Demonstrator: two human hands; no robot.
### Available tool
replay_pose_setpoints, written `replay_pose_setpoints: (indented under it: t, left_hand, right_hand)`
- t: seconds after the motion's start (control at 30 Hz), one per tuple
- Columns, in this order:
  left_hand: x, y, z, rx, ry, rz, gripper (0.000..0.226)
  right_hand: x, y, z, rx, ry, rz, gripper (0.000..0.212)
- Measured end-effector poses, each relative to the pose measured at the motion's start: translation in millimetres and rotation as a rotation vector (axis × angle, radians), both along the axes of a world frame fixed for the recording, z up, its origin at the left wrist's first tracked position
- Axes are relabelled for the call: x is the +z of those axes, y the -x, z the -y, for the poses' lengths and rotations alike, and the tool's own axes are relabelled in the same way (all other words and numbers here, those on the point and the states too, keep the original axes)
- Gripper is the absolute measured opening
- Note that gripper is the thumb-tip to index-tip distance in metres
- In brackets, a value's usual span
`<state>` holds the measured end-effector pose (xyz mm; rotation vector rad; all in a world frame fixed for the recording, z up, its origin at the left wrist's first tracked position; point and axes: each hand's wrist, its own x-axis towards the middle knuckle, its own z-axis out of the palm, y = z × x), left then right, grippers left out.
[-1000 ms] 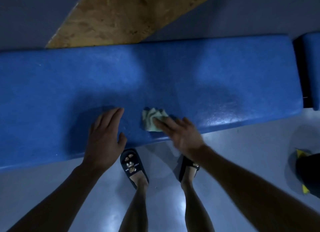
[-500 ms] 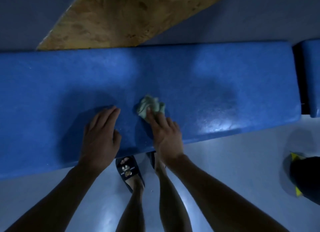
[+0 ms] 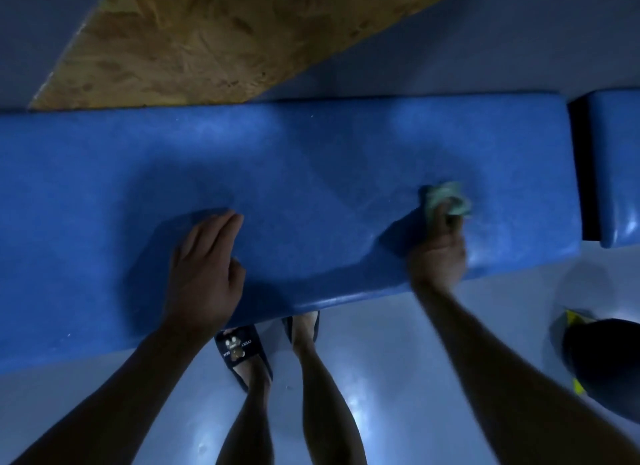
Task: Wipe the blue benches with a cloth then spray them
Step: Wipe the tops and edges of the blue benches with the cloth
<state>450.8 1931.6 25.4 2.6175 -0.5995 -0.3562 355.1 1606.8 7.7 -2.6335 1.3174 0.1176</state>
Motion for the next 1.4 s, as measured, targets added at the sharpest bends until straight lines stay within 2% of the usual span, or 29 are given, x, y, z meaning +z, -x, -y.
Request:
replay_pose_setpoints:
  t: [0.07, 0.13, 0.2, 0.27, 0.33, 0.4, 0.5, 0.57, 0.7, 0.77, 0.83, 0.93, 1.0, 1.07, 1.13, 1.2, 1.3, 1.37, 1.4]
  left_hand:
    - [3, 2, 10, -0.007, -0.008, -0.013, 0.059]
    - [5, 2, 20, -0.007, -0.014, -0.008, 0.061]
    - [5, 2, 27, -0.024, -0.014, 0.010, 0.061]
    - [5, 0, 31, -0.030, -0.007, 0.026, 0.062]
    - [5, 0, 34, -0.031, 0.000, 0.027, 0.062]
    - [4, 2, 35, -0.031, -0.003, 0.016, 0.061]
    - [2, 8, 34, -0.031, -0.001, 0.016, 0.059]
    - [2, 12, 33, -0.025, 0.001, 0.018, 0.059]
    - [3, 16, 27, -0.006, -0.013, 0.007, 0.059]
    - [5, 16, 23, -0.005, -0.018, -0.012, 0.059]
    - [6, 15, 20, 0.005, -0.032, -0.004, 0.060]
    - [10, 11, 15, -0.002, -0.032, 0.026, 0.061]
    - [10, 7, 14, 0.015, -0.039, 0.023, 0.063]
    - [12, 2, 15, 0.038, -0.083, -0.008, 0.067]
    - [14, -2, 17, 0.043, -0.116, -0.029, 0.069]
    - [14, -5, 19, 0.043, -0.134, -0.039, 0.071]
    - [16, -7, 19, 0.055, -0.133, -0.043, 0.074]
    - [16, -7, 18, 0.086, -0.115, -0.044, 0.072]
    - [16, -7, 17, 0.091, -0.110, -0.037, 0.071]
  right_hand:
    - [-3, -12, -59, 0.214, -0.030, 0.107, 0.068]
    - [4, -22, -103, 0.551, -0.012, 0.111, 0.063]
    - [12, -27, -105, 0.881, -0.034, 0.092, 0.059]
    - [12, -28, -66, 1.045, -0.004, 0.103, 0.057]
    - [7, -20, -4, 0.985, 0.089, 0.038, 0.060]
    - [9, -5, 62, 0.742, 0.191, -0.044, 0.060]
    - [24, 13, 124, 0.427, 0.197, -0.115, 0.056]
    - [28, 11, 123, 0.300, 0.153, -0.150, 0.054]
    - [3, -25, 45, 0.067, 0.073, -0.012, 0.050]
    - [-10, -47, -19, 0.144, 0.012, 0.131, 0.052]
    - [-13, -65, -89, 0.377, -0.031, 0.267, 0.050]
    - [3, -78, -156, 0.827, -0.137, 0.198, 0.046]
    - [4, -81, -131, 1.059, -0.108, 0.199, 0.048]
    - [-3, -85, -70, 1.133, -0.043, 0.215, 0.049]
    - [-8, -86, 2, 0.940, 0.049, 0.162, 0.047]
    - [0, -83, 55, 0.586, 0.087, 0.062, 0.056]
    - [7, -91, 52, 0.104, -0.002, 0.048, 0.071]
    - [1, -104, 3, 0.032, -0.069, 0.109, 0.069]
    - [-4, -110, -28, 0.102, -0.100, 0.166, 0.068]
